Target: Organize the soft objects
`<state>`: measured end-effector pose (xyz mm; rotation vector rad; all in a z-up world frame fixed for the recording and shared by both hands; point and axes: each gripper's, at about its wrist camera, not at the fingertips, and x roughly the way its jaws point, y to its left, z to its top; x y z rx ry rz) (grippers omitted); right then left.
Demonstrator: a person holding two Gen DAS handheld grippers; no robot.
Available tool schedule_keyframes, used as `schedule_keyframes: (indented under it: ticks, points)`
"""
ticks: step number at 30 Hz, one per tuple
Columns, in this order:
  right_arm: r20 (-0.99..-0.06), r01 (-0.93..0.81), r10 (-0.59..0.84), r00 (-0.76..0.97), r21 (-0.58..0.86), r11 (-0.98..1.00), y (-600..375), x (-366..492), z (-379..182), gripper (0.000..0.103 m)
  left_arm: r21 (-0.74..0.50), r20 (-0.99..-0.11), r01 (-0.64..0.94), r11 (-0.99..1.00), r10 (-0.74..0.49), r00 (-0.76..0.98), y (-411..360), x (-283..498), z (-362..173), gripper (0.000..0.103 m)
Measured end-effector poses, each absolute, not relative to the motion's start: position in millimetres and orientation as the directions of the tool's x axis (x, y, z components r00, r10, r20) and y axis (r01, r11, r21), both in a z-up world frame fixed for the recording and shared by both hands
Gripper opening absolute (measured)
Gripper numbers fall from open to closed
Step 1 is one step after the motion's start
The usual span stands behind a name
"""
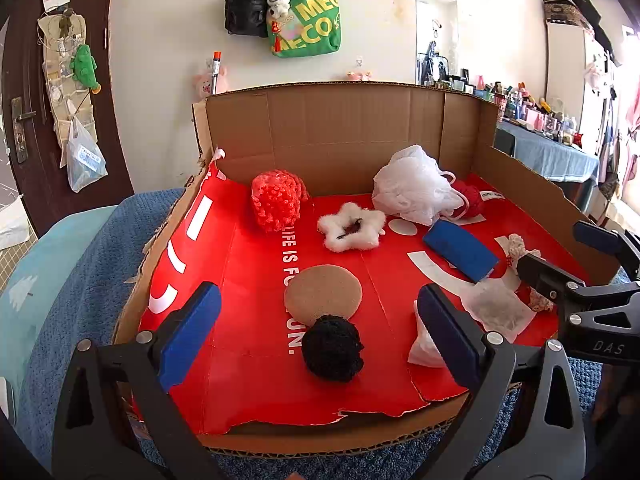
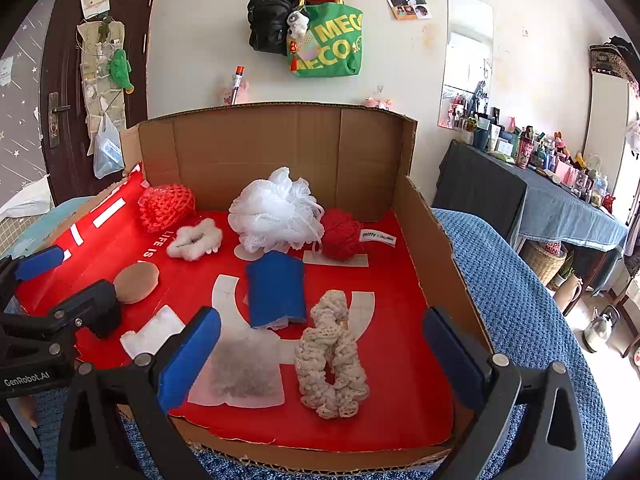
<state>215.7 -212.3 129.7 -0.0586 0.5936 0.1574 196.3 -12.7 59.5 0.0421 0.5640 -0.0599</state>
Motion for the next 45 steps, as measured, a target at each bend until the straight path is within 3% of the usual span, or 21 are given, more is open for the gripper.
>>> schedule_keyframes:
  ticks: [35, 45]
  points:
    - [-0.56, -0.162, 0.128, 0.818, -0.011, 0.987, -213, 215, 129, 0.103, 0.012, -0.529, 0.074, 0.997, -0.056, 0.847, -12, 195, 60, 0.1]
    - [-0.522, -0.167, 0.156, 0.839, 0.026, 0.986, -216, 187, 155, 0.103, 0.023, -0.495, 0.086, 0.996, -0.064, 0.867, -13, 157, 84, 0.1]
